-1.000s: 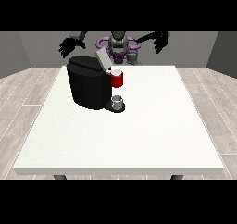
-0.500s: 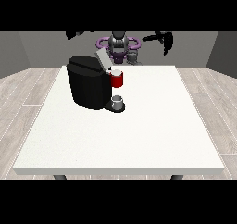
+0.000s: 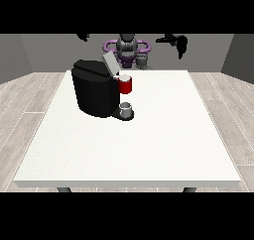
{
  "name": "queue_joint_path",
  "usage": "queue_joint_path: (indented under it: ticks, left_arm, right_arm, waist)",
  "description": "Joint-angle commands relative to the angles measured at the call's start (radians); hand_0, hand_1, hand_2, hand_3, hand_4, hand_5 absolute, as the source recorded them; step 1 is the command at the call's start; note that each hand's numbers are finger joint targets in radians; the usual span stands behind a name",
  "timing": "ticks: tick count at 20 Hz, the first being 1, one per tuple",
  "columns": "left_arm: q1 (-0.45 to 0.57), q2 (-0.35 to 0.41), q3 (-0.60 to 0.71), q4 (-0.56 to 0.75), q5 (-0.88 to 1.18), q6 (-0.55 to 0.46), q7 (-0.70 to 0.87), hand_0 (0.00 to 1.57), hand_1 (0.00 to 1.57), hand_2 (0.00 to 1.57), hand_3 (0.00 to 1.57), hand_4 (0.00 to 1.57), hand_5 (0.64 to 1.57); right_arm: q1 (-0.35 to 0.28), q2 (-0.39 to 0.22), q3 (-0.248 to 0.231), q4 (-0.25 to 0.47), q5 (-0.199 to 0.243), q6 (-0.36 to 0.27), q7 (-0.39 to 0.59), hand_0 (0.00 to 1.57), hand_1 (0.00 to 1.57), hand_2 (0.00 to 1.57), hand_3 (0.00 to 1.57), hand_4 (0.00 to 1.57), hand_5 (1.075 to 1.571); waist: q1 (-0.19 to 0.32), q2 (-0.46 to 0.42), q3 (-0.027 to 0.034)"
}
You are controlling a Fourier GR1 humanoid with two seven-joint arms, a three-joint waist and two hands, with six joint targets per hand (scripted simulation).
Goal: Insert the coffee pod into the coffee machine and close the lid
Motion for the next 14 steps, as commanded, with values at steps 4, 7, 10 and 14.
queue_joint_path:
  ticks: [4, 7, 10, 14]
  left_arm:
    - [0.129, -0.018, -0.045, -0.183, 0.074, -0.034, 0.049, 0.00, 0.00, 0.00, 0.00, 0.10, 1.571]
    - [0.163, -0.033, -0.139, -0.223, 0.098, 0.028, 0.017, 0.00, 0.00, 0.00, 0.00, 0.00, 1.571]
    - [0.162, -0.033, -0.142, -0.307, 0.160, 0.063, 0.123, 0.00, 0.00, 0.00, 0.00, 0.00, 1.571]
    - [0.198, 0.008, -0.100, -0.384, 0.166, 0.007, 0.114, 0.00, 0.00, 0.00, 0.00, 0.00, 1.571]
  right_arm:
    - [-0.022, 0.025, 0.030, 0.033, 0.039, 0.013, -0.026, 0.00, 0.00, 0.00, 0.00, 0.12, 1.571]
    - [-0.114, 0.021, -0.030, 0.108, -0.011, 0.021, -0.018, 0.00, 0.00, 0.00, 0.00, 0.00, 1.571]
    - [-0.127, 0.059, -0.003, 0.135, 0.022, -0.011, -0.010, 0.00, 0.00, 0.00, 0.00, 0.00, 1.571]
    - [-0.168, -0.013, -0.084, 0.194, -0.049, 0.087, -0.062, 0.00, 0.00, 0.00, 0.00, 0.00, 1.571]
  waist:
    - [0.033, 0.037, 0.0001]
    - [0.057, 0.097, 0.0001]
    - [0.051, 0.092, 0.0002]
    - [0.030, 0.171, 0.0001]
